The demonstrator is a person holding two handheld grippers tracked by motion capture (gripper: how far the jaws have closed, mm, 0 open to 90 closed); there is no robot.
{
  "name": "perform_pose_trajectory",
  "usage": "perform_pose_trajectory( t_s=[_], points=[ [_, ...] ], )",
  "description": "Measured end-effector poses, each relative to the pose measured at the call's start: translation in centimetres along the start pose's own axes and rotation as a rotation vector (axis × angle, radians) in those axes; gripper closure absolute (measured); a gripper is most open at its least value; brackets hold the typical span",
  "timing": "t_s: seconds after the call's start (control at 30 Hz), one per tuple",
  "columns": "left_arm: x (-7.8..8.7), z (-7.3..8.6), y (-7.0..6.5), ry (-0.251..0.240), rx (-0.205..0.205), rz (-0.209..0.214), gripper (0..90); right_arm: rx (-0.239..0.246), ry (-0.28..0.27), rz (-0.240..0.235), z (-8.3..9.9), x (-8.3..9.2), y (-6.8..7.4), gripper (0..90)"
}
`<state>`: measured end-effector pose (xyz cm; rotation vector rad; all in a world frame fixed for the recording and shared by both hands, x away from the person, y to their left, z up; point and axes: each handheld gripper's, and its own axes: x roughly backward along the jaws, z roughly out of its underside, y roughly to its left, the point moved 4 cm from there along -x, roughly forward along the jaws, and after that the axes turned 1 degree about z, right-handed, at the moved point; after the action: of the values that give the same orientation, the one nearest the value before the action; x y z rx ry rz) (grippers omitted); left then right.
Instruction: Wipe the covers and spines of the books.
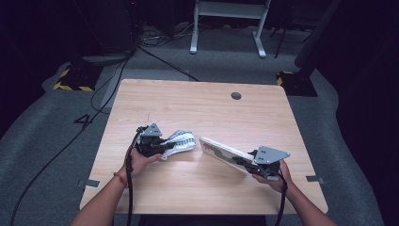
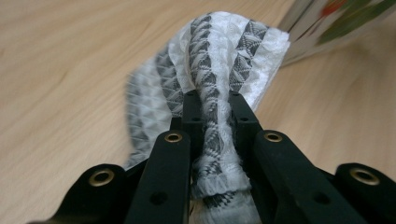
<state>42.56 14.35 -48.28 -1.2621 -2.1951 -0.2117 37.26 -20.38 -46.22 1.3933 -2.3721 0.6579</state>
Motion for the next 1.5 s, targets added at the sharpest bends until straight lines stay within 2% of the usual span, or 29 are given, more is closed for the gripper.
perform_pose_trajectory(
  t_s=[0.03, 0.13, 0.27, 0.3, 0.33, 0.37, 0.4, 0.5, 0.57, 0.67, 0.7, 0.73, 0.87, 0.93, 1.03, 1.1, 1.13, 1.2, 1.27, 1.3, 1.33, 1.37, 1.5],
  points=[
    [0.2, -0.7, -0.6, -0.032, -0.020, 0.023, 81.1, 0.006, 0.002, 0.006, 0.0, 0.0, 0.0, 75.8],
    [0.6, -2.5, -2.1, -0.087, -0.066, 0.063, 81.1, 0.018, 0.003, 0.027, -0.3, -0.1, -0.1, 75.7],
    [1.2, -4.2, -3.6, -0.145, -0.117, 0.107, 81.0, 0.020, -0.002, 0.043, -0.5, 0.0, -0.4, 75.7],
    [1.2, -4.2, -3.6, -0.145, -0.117, 0.107, 81.0, 0.020, -0.002, 0.043, -0.5, 0.0, -0.4, 75.7],
    [1.6, -5.2, -4.3, -0.171, -0.145, 0.116, 81.0, 0.015, -0.008, 0.052, -0.6, 0.0, -0.6, 75.7],
    [1.8, -5.7, -4.6, -0.185, -0.156, 0.123, 81.0, 0.009, -0.009, 0.052, -0.6, 0.0, -0.7, 75.7],
    [1.8, -5.7, -4.6, -0.185, -0.156, 0.123, 81.0, 0.009, -0.009, 0.052, -0.6, 0.0, -0.7, 75.7],
    [2.5, -7.2, -5.7, -0.237, -0.185, 0.143, 81.0, 0.013, -0.009, 0.057, -0.7, 0.0, -0.8, 75.7],
    [2.6, -7.9, -6.1, -0.254, -0.196, 0.156, 81.0, 0.013, -0.005, 0.061, -0.8, -0.1, -0.8, 75.7],
    [1.8, -8.9, -7.4, -0.250, -0.222, 0.200, 81.0, 0.023, 0.001, 0.065, -0.8, -0.2, -0.7, 75.7],
    [0.8, -9.6, -8.4, -0.241, -0.243, 0.229, 80.9, 0.029, 0.001, 0.069, -0.9, -0.3, -0.7, 75.7],
    [0.4, -9.8, -8.8, -0.235, -0.247, 0.241, 80.8, 0.033, 0.003, 0.071, -1.0, -0.3, -0.6, 75.7],
    [-2.0, -10.8, -10.2, -0.193, -0.273, 0.260, 80.1, 0.033, 0.003, 0.081, -1.1, -0.4, -0.8, 75.7],
    [-3.0, -11.2, -10.9, -0.179, -0.270, 0.272, 79.7, 0.034, 0.001, 0.087, -1.2, -0.3, -0.8, 75.6],
    [-3.8, -11.5, -11.5, -0.161, -0.283, 0.277, 79.4, 0.034, -0.002, 0.091, -1.2, -0.2, -0.9, 75.6],
    [-4.4, -11.7, -12.1, -0.138, -0.310, 0.275, 79.5, 0.035, -0.008, 0.098, -1.3, 0.0, -0.9, 75.6],
    [-4.8, -11.8, -12.4, -0.121, -0.332, 0.257, 79.6, 0.035, -0.012, 0.101, -1.4, 0.1, -1.0, 75.7],
    [-5.1, -11.8, -12.5, -0.101, -0.339, 0.237, 80.0, 0.037, -0.022, 0.111, -1.6, 0.4, -1.1, 75.6],
    [-5.3, -11.7, -12.1, -0.093, -0.335, 0.223, 80.2, 0.041, -0.024, 0.118, -1.7, 0.7, -1.2, 75.6],
    [-5.2, -11.5, -11.5, -0.086, -0.329, 0.198, 80.4, 0.043, -0.024, 0.124, -1.7, 0.8, -1.2, 75.6],
    [-5.2, -11.5, -11.5, -0.086, -0.329, 0.198, 80.4, 0.043, -0.024, 0.124, -1.7, 0.8, -1.2, 75.6],
    [-5.2, -11.2, -10.7, -0.076, -0.320, 0.170, 80.4, 0.044, -0.022, 0.126, -1.7, 0.8, -1.2, 75.6],
    [-4.9, -10.2, -8.1, -0.052, -0.271, 0.100, 80.5, 0.037, -0.015, 0.128, -1.6, 0.7, -1.4, 75.6]
  ],
)
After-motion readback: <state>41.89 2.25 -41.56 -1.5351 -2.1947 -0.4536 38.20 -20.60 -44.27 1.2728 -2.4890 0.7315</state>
